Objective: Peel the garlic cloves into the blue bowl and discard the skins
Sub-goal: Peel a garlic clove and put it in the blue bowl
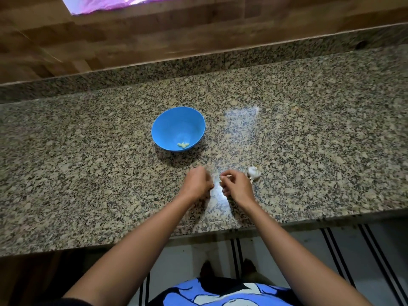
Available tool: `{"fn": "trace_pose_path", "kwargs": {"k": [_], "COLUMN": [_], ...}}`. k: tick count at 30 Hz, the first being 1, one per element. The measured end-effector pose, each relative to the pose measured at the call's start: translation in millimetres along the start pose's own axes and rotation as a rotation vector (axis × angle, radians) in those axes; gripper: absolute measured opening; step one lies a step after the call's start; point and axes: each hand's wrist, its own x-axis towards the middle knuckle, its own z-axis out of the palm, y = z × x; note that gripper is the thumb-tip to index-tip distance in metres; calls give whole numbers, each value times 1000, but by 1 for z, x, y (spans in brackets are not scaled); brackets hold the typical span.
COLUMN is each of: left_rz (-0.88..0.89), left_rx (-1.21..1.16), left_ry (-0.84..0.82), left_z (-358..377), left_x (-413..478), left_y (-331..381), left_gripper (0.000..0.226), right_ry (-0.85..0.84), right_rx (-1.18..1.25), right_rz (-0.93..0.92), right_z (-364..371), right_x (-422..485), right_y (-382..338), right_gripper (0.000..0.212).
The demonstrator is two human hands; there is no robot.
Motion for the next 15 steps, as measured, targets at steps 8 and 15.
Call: {"fn": "trace_pose_path", "kwargs": {"k": [8,15], "left_rz": [-360,-192], "left_rx": [-1267,-1007], "left_ry": [-243,-139], "left_z": [-20,-14], "left_x": [-23,-20], "left_y": [-10,-6], "left_gripper": [25,19], "right_ry": [-78,-13], "right_rx": [122,-24], "right_rz": [-176,-290], "right_z": [-6,-8], "right_x": [-6,-3], "right_y": [-4,-12], "right_gripper": [13,13]}}
